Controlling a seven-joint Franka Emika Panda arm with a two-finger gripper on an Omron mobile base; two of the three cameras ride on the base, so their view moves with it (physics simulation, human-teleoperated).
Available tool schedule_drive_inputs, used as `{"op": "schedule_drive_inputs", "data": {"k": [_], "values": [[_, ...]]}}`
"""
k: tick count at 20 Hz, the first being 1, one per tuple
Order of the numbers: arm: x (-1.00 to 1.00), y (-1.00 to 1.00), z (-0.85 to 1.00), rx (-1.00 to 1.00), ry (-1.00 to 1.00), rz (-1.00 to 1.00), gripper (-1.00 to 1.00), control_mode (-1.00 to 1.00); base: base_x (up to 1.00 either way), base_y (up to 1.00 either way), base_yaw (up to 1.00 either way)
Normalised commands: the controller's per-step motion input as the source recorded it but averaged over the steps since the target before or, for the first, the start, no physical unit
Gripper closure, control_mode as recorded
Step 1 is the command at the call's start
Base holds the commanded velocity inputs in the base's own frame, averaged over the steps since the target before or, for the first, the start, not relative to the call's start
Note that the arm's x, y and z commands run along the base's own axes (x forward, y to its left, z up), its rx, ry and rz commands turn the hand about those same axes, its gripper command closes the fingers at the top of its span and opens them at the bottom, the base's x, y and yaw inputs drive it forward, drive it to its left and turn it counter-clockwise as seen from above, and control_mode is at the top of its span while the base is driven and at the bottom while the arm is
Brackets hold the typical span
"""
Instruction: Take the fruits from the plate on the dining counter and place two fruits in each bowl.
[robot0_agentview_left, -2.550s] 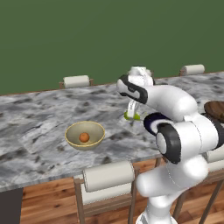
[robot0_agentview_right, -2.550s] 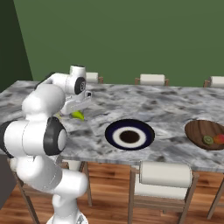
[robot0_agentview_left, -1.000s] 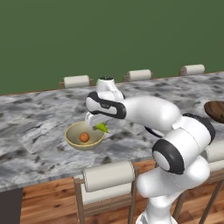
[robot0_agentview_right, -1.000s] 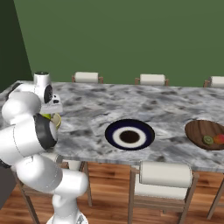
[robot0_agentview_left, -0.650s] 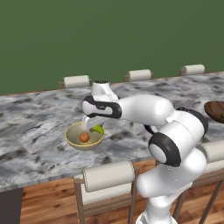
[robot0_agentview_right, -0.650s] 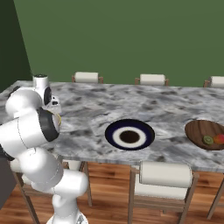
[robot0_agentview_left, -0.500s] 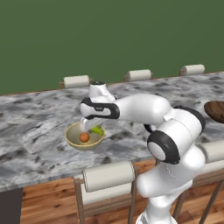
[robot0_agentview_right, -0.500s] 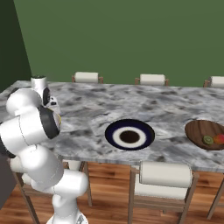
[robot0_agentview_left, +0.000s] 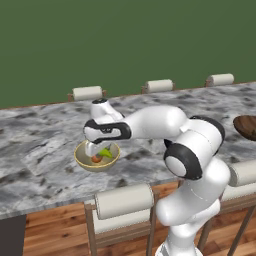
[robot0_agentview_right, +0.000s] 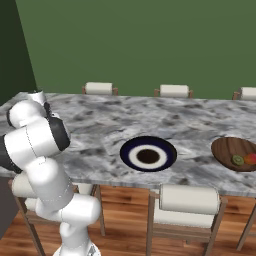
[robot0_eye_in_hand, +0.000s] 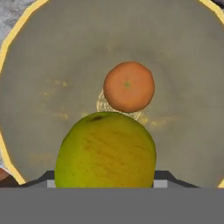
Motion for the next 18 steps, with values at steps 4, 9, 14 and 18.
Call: {"op": "schedule_drive_inputs", "data": {"k": [4, 9, 14, 18], "values": [[0.01, 0.14, -0.18, -0.07, 0.0, 0.04, 1.0, -1.0, 0.0, 0.0, 0.0], [0.0, 0.08, -0.18, -0.06, 0.0, 0.03, 1.0, -1.0, 0.0, 0.0, 0.0], [0.04, 0.01, -0.08, -0.02, 0.0, 0.05, 1.0, -1.0, 0.0, 0.0, 0.0], [0.06, 0.01, 0.0, 0.0, -0.01, 0.06, 1.0, -1.0, 0.0, 0.0, 0.0]]}}
